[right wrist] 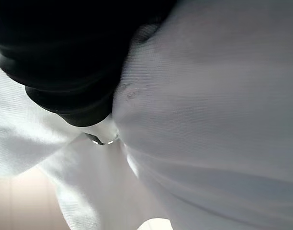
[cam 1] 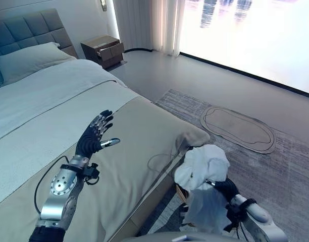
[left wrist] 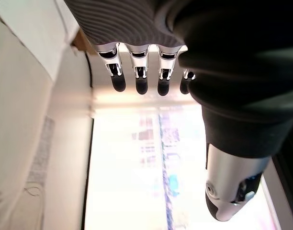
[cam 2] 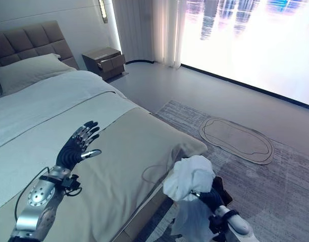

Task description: Pick up clothes into the bucket

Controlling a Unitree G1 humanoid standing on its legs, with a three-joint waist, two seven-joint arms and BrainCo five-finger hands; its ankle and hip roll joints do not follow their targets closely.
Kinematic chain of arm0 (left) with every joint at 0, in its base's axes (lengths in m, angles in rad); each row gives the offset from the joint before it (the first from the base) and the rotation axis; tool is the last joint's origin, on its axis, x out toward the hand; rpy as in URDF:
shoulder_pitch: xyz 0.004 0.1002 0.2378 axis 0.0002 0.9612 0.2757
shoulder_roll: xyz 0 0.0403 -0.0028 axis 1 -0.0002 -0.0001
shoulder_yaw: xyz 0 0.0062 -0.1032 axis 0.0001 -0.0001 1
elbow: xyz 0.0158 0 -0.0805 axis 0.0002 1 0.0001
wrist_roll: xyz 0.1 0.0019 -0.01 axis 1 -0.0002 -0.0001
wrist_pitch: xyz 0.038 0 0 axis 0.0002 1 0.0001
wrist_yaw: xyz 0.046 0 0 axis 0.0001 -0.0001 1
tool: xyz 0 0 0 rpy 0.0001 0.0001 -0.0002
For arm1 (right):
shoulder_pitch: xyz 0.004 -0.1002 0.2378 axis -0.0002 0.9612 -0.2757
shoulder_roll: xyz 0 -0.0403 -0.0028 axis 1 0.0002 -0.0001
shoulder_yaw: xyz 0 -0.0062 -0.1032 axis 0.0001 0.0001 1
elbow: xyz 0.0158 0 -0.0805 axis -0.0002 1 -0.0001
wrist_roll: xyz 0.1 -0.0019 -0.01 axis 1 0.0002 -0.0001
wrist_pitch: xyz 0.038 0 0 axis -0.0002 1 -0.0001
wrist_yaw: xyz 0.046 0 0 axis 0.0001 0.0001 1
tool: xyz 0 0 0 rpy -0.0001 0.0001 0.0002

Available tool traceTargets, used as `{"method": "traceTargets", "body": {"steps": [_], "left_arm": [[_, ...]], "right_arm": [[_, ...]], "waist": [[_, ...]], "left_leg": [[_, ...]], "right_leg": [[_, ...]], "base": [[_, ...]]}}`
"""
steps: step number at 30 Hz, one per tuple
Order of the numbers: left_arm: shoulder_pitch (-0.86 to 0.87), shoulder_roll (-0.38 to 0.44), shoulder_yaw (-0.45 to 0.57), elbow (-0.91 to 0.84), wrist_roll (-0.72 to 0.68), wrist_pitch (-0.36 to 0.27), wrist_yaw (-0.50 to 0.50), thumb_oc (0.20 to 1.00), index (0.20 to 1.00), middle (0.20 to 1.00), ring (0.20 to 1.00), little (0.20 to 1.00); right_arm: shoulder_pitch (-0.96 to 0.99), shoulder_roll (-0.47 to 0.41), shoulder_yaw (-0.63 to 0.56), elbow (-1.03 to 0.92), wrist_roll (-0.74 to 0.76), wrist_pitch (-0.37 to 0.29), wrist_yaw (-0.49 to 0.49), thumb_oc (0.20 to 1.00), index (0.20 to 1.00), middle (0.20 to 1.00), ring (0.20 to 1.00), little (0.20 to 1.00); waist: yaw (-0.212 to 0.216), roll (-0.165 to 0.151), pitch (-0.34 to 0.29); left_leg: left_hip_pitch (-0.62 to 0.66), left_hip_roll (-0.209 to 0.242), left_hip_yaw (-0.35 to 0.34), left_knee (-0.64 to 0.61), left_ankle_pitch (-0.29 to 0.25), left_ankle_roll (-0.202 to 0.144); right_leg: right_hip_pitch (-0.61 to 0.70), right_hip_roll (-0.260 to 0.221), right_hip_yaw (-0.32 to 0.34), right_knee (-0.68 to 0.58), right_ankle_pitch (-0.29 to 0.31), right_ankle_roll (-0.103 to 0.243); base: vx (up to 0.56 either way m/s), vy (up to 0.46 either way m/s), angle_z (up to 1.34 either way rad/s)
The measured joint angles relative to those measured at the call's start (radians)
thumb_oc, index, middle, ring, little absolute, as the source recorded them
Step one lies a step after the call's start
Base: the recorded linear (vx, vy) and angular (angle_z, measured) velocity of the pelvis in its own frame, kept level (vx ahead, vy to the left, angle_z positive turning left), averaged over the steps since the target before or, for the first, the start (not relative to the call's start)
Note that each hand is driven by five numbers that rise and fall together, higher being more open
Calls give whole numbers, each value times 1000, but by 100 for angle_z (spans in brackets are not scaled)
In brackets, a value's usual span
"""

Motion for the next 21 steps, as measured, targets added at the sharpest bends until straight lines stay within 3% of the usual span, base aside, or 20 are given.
{"method": "traceTargets", "body": {"steps": [6,11,18,21], "left_arm": [[62,-77,79,268,37,2,61,1000,1000,1000,1000,1000],[70,-113,77,471,76,-3,140,1000,1000,1000,1000,1000],[-4,-207,62,792,76,2,264,1000,1000,1000,1000,1000],[-19,-208,12,879,104,0,295,1000,1000,1000,1000,1000]], "right_arm": [[-20,38,-129,28,0,-52,-90,200,200,200,200,200],[-141,39,-159,177,-1,-117,-209,200,200,200,200,200],[-357,-22,-193,409,-22,-134,-402,200,200,200,200,200],[-448,-86,-187,468,-51,-135,-462,200,200,200,200,200]], "waist": [[4,8,-4],[7,39,8],[7,123,152],[18,154,234]], "left_leg": [[-4,3,0,0,-1,0],[-75,-6,-4,7,11,10],[-216,-27,-23,52,34,17],[-275,-48,-25,81,35,17]], "right_leg": [[-5,0,0,0,-1,0],[-84,-3,-1,29,1,1],[-251,-30,-10,145,-7,7],[-360,-61,-5,288,-62,1]], "base": [[-30,10,0],[-172,28,2],[-113,46,6],[-84,11,7]]}}
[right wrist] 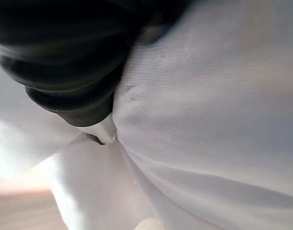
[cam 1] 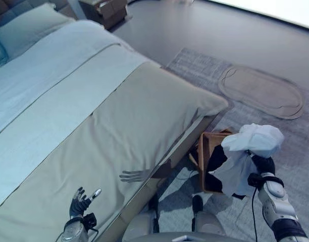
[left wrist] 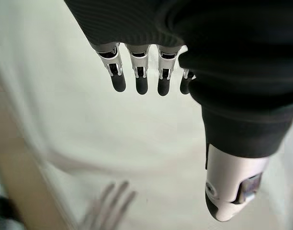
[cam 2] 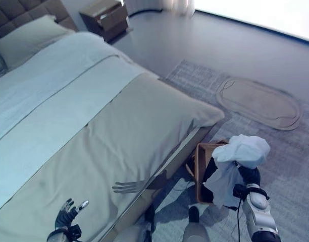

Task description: Pick up clothes into the bucket

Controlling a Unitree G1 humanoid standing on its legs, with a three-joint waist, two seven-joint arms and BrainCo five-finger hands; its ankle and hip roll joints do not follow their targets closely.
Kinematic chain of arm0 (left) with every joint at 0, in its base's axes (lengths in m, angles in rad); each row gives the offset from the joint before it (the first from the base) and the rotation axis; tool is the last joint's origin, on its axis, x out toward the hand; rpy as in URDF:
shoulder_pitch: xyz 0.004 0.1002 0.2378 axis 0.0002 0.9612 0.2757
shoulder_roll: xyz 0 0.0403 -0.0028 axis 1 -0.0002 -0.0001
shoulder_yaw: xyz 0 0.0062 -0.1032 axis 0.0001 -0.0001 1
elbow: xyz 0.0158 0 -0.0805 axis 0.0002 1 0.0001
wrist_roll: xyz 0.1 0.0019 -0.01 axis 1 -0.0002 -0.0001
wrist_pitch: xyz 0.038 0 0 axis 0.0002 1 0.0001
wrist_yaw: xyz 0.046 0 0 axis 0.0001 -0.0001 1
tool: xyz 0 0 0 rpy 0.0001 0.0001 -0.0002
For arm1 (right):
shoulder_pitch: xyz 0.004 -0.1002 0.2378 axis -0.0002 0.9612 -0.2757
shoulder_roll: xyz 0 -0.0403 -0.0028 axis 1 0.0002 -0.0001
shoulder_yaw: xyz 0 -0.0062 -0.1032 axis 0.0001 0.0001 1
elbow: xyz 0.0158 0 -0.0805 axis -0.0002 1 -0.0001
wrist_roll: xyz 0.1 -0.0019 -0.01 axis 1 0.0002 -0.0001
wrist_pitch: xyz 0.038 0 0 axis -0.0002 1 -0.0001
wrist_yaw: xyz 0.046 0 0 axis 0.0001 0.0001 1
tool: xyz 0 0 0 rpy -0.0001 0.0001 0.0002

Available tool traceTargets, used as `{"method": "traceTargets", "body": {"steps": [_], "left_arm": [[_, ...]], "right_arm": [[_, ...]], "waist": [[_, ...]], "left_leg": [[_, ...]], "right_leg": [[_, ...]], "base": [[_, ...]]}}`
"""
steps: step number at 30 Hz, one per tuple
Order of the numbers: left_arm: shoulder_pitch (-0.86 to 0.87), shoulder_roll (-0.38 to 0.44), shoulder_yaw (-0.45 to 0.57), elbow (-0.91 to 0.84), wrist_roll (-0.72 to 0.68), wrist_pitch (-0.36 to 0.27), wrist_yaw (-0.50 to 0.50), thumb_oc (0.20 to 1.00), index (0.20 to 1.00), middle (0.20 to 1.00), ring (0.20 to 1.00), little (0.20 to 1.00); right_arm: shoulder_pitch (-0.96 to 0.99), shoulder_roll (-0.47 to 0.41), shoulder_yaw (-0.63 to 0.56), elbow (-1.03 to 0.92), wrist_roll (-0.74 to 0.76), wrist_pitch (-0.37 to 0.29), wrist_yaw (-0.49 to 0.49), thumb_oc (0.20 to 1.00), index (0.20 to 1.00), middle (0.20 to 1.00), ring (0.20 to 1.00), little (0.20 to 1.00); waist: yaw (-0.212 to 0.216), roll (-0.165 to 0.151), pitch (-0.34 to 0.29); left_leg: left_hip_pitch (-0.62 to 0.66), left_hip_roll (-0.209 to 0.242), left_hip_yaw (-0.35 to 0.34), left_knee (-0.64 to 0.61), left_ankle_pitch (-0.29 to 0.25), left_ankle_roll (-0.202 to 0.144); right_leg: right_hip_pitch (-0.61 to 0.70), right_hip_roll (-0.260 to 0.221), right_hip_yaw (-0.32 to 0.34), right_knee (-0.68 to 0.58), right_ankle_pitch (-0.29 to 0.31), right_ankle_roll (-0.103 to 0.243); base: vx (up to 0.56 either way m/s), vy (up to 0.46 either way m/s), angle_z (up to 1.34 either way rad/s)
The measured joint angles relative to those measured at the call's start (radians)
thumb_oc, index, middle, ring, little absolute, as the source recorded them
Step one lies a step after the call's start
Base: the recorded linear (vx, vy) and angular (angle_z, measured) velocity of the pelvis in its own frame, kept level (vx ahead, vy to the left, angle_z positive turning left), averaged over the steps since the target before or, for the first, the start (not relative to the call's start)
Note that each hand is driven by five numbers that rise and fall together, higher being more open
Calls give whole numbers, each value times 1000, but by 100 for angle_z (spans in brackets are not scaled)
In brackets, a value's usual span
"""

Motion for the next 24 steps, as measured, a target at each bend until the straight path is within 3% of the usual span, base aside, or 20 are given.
{"method": "traceTargets", "body": {"steps": [6,9,14,20,21,22,23,24], "left_arm": [[-28,5,-97,93,10,0,35,1000,1000,1000,1000,1000],[-52,-14,-138,81,5,-3,48,1000,1000,1000,1000,1000],[-85,-13,-221,12,-13,-24,64,1000,1000,1000,1000,1000],[-140,-9,-305,-145,-70,-51,85,1000,1000,1000,1000,1000],[-143,-7,-311,-153,-71,-55,85,1000,1000,1000,1000,1000],[-145,-2,-337,-176,-71,-64,95,1000,1000,1000,1000,1000],[-146,11,-367,-208,-71,-67,102,1000,1000,1000,1000,1000],[-155,9,-371,-227,-71,-70,103,1000,1000,1000,1000,1000]], "right_arm": [[-225,-73,42,180,-50,-19,-104,200,200,200,200,200],[-312,-85,60,239,-68,-20,-143,200,200,200,200,200],[-404,-116,137,327,-81,-18,-193,200,200,200,200,200],[-478,-160,183,389,-89,-15,-244,200,200,200,200,200],[-485,-160,188,391,-89,-15,-245,244,244,244,244,244],[-515,-165,209,404,-90,-15,-252,451,451,451,451,451],[-540,-187,239,406,-92,-15,-263,950,950,950,950,950],[-564,-203,238,410,-101,-15,-268,1000,1000,1000,1000,1000]], "waist": [[19,-5,118],[20,9,178],[17,13,188],[47,12,189],[47,12,189],[44,13,188],[44,14,188],[47,13,188]], "left_leg": [[-134,-34,16,70,4,5],[-194,-35,14,113,7,9],[-325,-34,17,156,7,3],[-494,-36,20,225,6,-1],[-503,-36,19,234,4,-5],[-534,-34,18,255,0,-9],[-573,-33,18,282,-8,-14],[-610,-34,19,298,-8,-17]], "right_leg": [[-221,-44,37,240,-82,-20],[-290,-45,41,302,-94,-32],[-442,-44,53,382,-112,-57],[-629,-47,70,476,-126,-73],[-636,-47,70,481,-127,-75],[-663,-45,70,492,-129,-77],[-696,-45,72,504,-132,-79],[-732,-47,75,522,-130,-82]], "base": [[-93,-12,1],[-122,-25,2],[-79,-13,-2],[-35,-28,1],[-47,-16,1],[-34,-19,-3],[-32,-28,-1],[0,0,0]]}}
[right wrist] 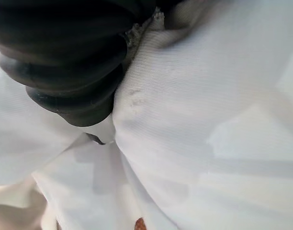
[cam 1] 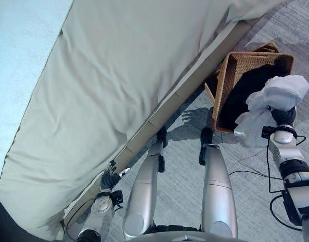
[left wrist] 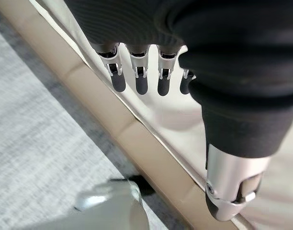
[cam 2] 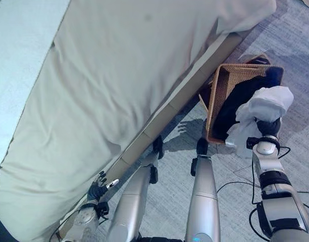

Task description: Pick up clothes into the bucket

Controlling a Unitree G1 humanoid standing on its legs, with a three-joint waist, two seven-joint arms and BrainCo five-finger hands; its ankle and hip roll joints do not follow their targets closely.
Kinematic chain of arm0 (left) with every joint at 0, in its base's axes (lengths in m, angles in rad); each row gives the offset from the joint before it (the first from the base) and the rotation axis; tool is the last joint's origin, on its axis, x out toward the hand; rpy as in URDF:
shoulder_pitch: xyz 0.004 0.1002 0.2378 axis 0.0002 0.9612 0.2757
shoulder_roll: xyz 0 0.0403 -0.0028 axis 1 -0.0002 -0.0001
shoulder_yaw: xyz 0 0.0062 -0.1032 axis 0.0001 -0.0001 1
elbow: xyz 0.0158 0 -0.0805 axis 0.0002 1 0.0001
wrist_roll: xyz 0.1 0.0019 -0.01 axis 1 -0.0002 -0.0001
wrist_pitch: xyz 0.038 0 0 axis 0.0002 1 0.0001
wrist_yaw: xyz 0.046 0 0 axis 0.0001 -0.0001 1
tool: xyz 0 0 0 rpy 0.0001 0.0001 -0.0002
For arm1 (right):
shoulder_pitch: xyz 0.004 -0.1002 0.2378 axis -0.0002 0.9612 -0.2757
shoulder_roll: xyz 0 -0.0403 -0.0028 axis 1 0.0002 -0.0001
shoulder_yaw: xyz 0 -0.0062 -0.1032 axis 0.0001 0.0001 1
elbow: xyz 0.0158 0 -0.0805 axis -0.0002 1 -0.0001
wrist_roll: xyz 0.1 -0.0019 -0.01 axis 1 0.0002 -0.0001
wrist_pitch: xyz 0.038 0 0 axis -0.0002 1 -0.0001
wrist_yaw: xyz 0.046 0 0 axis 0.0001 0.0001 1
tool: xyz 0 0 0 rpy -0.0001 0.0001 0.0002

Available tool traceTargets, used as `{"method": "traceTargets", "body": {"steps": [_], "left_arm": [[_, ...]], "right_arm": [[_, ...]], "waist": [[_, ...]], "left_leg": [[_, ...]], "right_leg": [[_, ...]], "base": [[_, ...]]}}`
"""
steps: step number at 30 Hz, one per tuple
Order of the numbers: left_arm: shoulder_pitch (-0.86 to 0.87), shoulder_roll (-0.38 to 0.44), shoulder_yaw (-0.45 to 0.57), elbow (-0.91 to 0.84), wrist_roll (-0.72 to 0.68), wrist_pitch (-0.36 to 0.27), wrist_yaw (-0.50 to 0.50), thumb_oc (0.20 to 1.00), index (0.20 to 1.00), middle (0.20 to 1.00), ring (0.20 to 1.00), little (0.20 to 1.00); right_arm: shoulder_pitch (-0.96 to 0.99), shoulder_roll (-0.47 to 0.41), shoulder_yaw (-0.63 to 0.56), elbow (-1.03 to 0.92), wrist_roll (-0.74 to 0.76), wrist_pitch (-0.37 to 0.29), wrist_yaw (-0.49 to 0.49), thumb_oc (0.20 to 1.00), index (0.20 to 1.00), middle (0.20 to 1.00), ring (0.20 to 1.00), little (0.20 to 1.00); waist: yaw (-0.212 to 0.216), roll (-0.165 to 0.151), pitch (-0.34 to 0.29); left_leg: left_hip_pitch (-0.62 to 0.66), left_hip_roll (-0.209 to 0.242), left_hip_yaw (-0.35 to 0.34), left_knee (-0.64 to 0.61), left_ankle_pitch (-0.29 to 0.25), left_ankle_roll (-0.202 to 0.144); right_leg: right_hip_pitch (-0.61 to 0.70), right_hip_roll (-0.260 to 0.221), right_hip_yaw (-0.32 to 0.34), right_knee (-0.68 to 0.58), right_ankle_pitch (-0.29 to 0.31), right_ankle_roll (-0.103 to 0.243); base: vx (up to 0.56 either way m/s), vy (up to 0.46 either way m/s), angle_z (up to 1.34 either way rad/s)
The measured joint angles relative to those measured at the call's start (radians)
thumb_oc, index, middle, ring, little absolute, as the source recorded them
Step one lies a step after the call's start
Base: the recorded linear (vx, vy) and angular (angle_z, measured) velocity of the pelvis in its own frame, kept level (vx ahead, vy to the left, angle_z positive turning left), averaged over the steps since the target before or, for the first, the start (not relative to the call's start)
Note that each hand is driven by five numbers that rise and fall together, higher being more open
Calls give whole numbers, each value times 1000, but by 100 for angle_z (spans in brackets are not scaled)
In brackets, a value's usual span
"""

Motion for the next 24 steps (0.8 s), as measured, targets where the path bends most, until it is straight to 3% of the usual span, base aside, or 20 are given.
{"method": "traceTargets", "body": {"steps": [7,18,23,24], "left_arm": [[-32,-3,-9,-1,0,0,44,1000,1000,1000,1000,1000],[-37,-4,-34,31,-3,-1,70,1000,1000,1000,1000,1000],[-77,-9,-24,59,-3,-9,69,1000,1000,1000,1000,1000],[-93,-13,-15,84,-2,-9,67,1000,1000,1000,1000,1000]], "right_arm": [[-99,-24,72,97,-27,11,-35,1000,1000,1000,1000,1000],[-139,-24,75,98,-45,11,-84,1000,1000,1000,1000,1000],[-33,60,60,90,-44,4,-82,1000,1000,1000,1000,1000],[30,111,34,54,-42,-2,-77,1000,1000,1000,1000,1000]], "waist": [[21,-1,1],[19,-4,3],[11,-34,22],[14,-44,22]], "left_leg": [[-98,-2,-16,80,-13,-4],[-104,-16,-17,66,-13,10],[-20,-7,-23,47,-14,13],[29,-3,-28,30,-16,15]], "right_leg": [[-77,-5,-4,47,-7,-6],[-75,-15,-2,18,9,16],[31,-10,-22,-32,21,19],[89,-7,-30,-61,22,20]], "base": [[-10,-8,4],[-13,20,0],[-1,1,0],[-62,31,2]]}}
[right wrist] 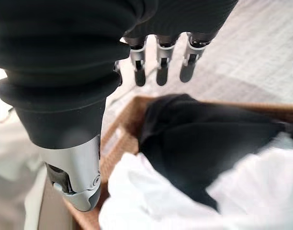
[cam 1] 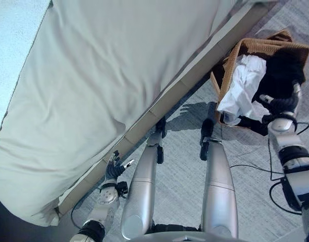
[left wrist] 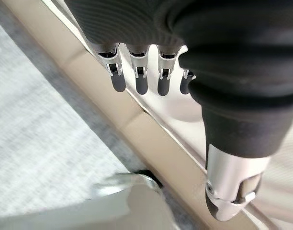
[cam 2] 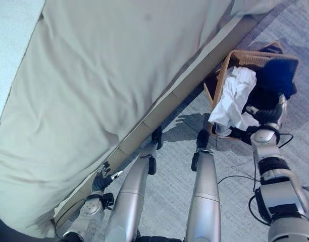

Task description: Pick up clothes into the bucket

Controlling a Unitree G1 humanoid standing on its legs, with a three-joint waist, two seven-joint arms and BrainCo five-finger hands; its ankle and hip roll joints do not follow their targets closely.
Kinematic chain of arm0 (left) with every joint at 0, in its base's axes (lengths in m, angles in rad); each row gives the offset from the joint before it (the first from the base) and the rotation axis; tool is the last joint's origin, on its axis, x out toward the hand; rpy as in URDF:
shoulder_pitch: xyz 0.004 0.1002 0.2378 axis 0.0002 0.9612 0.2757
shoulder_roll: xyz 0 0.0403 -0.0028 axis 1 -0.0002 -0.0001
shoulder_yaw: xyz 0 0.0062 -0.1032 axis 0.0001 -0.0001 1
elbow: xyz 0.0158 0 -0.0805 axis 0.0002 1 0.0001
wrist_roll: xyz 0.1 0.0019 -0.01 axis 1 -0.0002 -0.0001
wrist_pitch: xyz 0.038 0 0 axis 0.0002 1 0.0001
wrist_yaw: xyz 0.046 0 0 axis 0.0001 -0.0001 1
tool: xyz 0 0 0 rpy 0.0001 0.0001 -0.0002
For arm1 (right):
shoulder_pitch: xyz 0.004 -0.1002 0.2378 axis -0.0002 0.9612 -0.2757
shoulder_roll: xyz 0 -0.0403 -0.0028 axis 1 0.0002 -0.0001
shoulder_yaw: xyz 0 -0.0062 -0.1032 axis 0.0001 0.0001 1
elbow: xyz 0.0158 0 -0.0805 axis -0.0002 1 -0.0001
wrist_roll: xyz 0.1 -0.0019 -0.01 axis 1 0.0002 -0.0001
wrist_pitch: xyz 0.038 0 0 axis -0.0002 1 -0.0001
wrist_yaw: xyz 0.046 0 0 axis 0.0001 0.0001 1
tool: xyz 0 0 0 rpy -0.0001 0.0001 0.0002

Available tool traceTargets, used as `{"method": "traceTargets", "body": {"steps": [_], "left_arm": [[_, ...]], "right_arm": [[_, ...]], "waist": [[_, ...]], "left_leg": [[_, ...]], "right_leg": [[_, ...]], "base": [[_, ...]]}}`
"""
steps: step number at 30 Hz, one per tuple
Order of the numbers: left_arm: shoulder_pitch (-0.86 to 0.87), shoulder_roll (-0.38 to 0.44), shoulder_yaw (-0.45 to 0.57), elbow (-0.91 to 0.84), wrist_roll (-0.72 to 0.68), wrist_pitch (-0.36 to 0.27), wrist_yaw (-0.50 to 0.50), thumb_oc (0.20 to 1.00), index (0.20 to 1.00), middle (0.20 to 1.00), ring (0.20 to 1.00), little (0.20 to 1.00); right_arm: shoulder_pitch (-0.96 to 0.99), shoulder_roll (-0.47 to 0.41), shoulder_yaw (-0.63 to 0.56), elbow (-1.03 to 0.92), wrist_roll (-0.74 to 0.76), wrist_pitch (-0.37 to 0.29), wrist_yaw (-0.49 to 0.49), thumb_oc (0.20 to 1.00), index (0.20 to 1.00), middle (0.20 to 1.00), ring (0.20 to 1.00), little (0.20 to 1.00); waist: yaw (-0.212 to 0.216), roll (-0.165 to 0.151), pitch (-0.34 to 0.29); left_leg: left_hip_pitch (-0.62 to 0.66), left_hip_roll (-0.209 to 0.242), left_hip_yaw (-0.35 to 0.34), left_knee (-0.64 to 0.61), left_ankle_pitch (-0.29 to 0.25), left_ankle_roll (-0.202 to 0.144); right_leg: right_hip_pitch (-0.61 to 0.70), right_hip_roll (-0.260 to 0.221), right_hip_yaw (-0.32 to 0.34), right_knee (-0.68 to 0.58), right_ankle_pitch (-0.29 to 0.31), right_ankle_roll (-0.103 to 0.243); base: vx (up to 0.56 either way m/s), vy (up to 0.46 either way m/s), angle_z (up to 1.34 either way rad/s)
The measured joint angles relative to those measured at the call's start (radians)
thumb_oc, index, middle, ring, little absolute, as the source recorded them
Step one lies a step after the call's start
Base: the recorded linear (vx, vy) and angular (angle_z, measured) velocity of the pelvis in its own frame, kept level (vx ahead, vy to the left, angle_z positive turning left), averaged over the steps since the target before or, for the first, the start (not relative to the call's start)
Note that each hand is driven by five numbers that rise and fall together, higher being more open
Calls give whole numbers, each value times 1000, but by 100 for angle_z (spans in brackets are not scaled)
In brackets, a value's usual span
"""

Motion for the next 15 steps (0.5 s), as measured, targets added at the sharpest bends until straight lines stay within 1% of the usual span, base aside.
{"method": "traceTargets", "body": {"steps": [1,2,3,4,5,6,7,9,10,12,13,15], "left_arm": [[-3,-2,18,9,1,0,-3,1000,1000,1000,1000,1000],[-5,-4,32,22,0,1,-3,1000,1000,1000,1000,1000],[-6,0,50,32,1,0,-5,1000,1000,1000,1000,1000],[-10,-1,60,39,1,0,-6,1000,1000,1000,1000,1000],[-21,-3,82,57,2,3,-12,1000,1000,1000,1000,1000],[-24,-1,100,73,3,5,-19,1000,1000,1000,1000,1000],[-26,6,121,104,2,11,-30,1000,1000,1000,1000,1000],[-26,7,156,140,4,15,-41,1000,1000,1000,1000,1000],[-23,9,188,177,5,22,-52,1000,1000,1000,1000,1000],[-23,6,211,210,5,33,-67,1000,1000,1000,1000,1000],[8,16,222,231,9,41,-85,1000,1000,1000,1000,1000],[25,20,247,267,38,48,-105,1000,1000,1000,1000,1000]], "right_arm": [[64,42,-8,-39,3,-3,16,1000,1000,1000,1000,1000],[88,65,-15,-65,7,-5,22,1000,1000,1000,1000,1000],[143,106,-13,-90,10,-11,38,1000,1000,1000,1000,1000],[184,123,-16,-103,12,-14,46,1000,1000,1000,1000,1000],[236,151,-35,-131,17,-19,66,1000,1000,1000,1000,1000],[262,173,-46,-122,19,-24,79,1000,1000,1000,1000,1000],[310,211,-58,-104,27,-25,98,1000,1000,1000,1000,1000],[363,245,-69,-110,29,-24,121,1000,1000,1000,1000,1000],[415,284,-86,-103,30,-29,147,1000,1000,1000,1000,1000],[461,315,-102,-88,33,-29,163,1000,1000,1000,1000,1000],[536,349,-95,-72,34,-28,194,1000,1000,1000,1000,1000],[585,375,-98,-47,34,-27,219,1000,1000,1000,1000,1000]], "waist": [[-12,-12,2],[-15,-18,1],[-18,-34,-1],[-28,-39,0],[-23,-47,-1],[-31,-58,1],[-48,-81,-1],[-47,-103,1],[-46,-128,-5],[-46,-144,-14],[-43,-177,-81],[-41,-200,-130]], "left_leg": [[39,2,-3,-13,-2,-1],[61,2,-4,-21,-2,-1],[99,3,-3,-35,-10,0],[121,11,-3,-45,-6,5],[160,11,-1,-63,-4,7],[190,16,1,-73,-2,8],[253,17,1,-96,-3,7],[329,23,2,-123,-7,6],[406,30,8,-151,-16,7],[483,34,7,-182,-18,7],[537,37,10,-210,-32,2],[592,39,12,-240,-24,4]], "right_leg": [[46,3,-3,-23,1,2],[71,3,-9,-33,3,5],[112,7,-10,-55,3,8],[136,12,-13,-73,13,8],[186,12,-20,-109,22,18],[219,15,-20,-126,28,20],[287,21,-22,-159,30,25],[372,26,-25,-209,36,39],[456,31,-26,-255,42,46],[539,36,-32,-300,48,55],[596,40,-30,-340,47,52],[656,47,-33,-388,61,66]], "base": [[0,0,0],[-51,21,-4],[28,-2,-6],[-36,16,-9],[52,-4,-6],[103,4,-4],[88,-8,-3],[127,14,-8],[160,15,-9],[186,25,-7],[186,27,-8],[136,22,-4]]}}
